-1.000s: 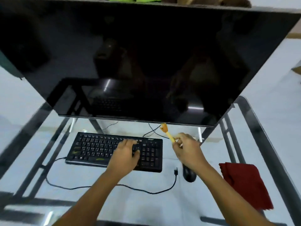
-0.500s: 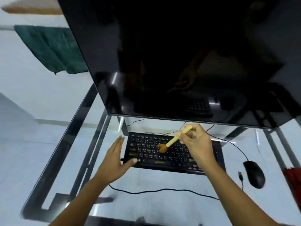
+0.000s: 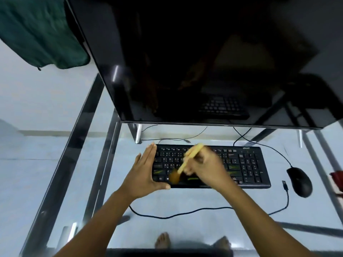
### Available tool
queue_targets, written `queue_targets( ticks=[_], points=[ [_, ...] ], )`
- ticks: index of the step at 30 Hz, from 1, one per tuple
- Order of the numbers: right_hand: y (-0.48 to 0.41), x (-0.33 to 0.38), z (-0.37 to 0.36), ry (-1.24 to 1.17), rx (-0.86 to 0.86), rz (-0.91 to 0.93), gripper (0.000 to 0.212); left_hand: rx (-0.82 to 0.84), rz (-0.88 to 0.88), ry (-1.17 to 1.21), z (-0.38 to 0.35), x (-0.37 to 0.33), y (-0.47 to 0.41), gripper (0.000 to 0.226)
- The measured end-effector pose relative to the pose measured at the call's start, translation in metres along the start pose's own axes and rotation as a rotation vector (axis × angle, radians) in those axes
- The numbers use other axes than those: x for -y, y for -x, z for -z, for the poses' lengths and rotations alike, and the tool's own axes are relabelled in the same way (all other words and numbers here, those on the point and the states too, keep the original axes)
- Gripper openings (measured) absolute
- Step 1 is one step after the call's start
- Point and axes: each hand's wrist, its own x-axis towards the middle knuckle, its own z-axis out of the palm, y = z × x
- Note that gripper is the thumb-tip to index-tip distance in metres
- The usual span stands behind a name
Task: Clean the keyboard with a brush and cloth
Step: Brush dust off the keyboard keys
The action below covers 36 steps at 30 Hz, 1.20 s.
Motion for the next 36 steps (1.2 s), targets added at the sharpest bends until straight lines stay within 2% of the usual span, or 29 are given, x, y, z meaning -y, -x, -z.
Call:
queue_targets(
  ticks=[1, 2, 3, 5, 6, 8, 9, 10, 13, 14, 17, 18, 20, 21, 22, 25, 26, 29, 30, 32, 33, 34, 36],
  points=[
    [0.004, -0.003, -0.005, 0.105, 0.134, 0.025, 0.008, -0.005, -0.009, 0.002, -0.001, 0.001, 0.002, 0.138],
    [0.006, -0.007, -0.009, 0.203, 0.151, 0.085, 0.008, -0.006, -0.012, 0.008, -0.002, 0.001, 0.004, 0.137],
    [0.005, -0.008, -0.01, 0.265, 0.048, 0.153, 0.01, -0.003, -0.007, 0.016, -0.002, 0.001, 0.004, 0.137],
    [0.004, -0.007, -0.01, 0.227, -0.238, 0.222, 0.01, 0.012, 0.01, 0.027, -0.001, 0.002, 0.005, 0.138],
    [0.005, -0.006, -0.01, 0.158, -0.277, 0.212, 0.01, 0.016, 0.014, 0.028, -0.001, 0.001, 0.004, 0.138],
    [0.009, -0.004, -0.018, 0.099, -0.103, 0.131, 0.009, 0.019, 0.009, 0.021, -0.001, 0.0, 0.005, 0.139],
    [0.011, -0.005, -0.021, 0.144, -0.023, 0.122, 0.009, 0.021, 0.008, 0.02, -0.001, 0.0, 0.004, 0.138],
    [0.009, -0.01, -0.022, 0.168, -0.039, 0.125, 0.01, 0.027, 0.01, 0.023, -0.001, 0.001, 0.004, 0.138],
    [0.002, -0.007, -0.014, 0.123, -0.352, 0.17, 0.005, 0.061, 0.008, 0.04, 0.003, 0.003, 0.004, 0.139],
    [0.002, -0.006, -0.014, 0.071, -0.346, 0.163, 0.003, 0.071, 0.004, 0.042, 0.005, 0.004, 0.003, 0.14],
    [0.008, -0.001, -0.026, 0.097, -0.003, 0.074, 0.008, 0.095, 0.003, 0.035, 0.008, 0.008, 0.002, 0.142],
    [0.007, -0.006, -0.028, 0.129, -0.019, 0.095, 0.009, 0.102, 0.005, 0.037, 0.009, 0.009, 0.002, 0.142],
    [0.003, -0.01, -0.023, 0.128, -0.254, 0.148, 0.009, 0.116, 0.006, 0.043, 0.01, 0.01, 0.002, 0.142],
    [0.004, -0.008, -0.02, 0.099, -0.318, 0.146, 0.01, 0.116, 0.002, 0.038, 0.01, 0.01, 0.002, 0.141],
    [0.005, -0.009, -0.021, 0.065, -0.307, 0.129, 0.01, 0.112, -0.007, 0.026, 0.01, 0.01, 0.002, 0.14],
    [0.015, -0.007, -0.036, 0.053, 0.011, 0.075, 0.01, 0.094, -0.04, 0.002, 0.008, 0.012, 0.004, 0.135],
    [0.015, -0.011, -0.038, 0.069, 0.001, 0.108, 0.01, 0.093, -0.044, 0.0, 0.008, 0.012, 0.004, 0.134],
    [0.011, -0.014, -0.029, 0.001, -0.3, 0.136, 0.01, 0.101, -0.042, -0.006, 0.008, 0.011, 0.004, 0.138],
    [0.01, -0.014, -0.027, -0.037, -0.325, 0.116, 0.011, 0.109, -0.037, 0.0, 0.009, 0.01, 0.004, 0.138],
    [0.012, -0.015, -0.028, -0.035, -0.145, 0.072, 0.011, 0.118, -0.034, 0.012, 0.009, 0.009, 0.004, 0.137],
    [0.012, -0.014, -0.028, 0.048, -0.119, 0.074, 0.012, 0.116, -0.034, 0.014, 0.009, 0.01, 0.005, 0.136],
    [0.008, -0.016, -0.026, 0.089, -0.165, 0.096, 0.014, 0.115, -0.031, 0.015, 0.01, 0.01, 0.005, 0.135],
    [-0.004, -0.016, -0.017, 0.083, -0.41, 0.151, 0.018, 0.113, -0.023, 0.023, 0.011, 0.01, 0.005, 0.135]
  ],
)
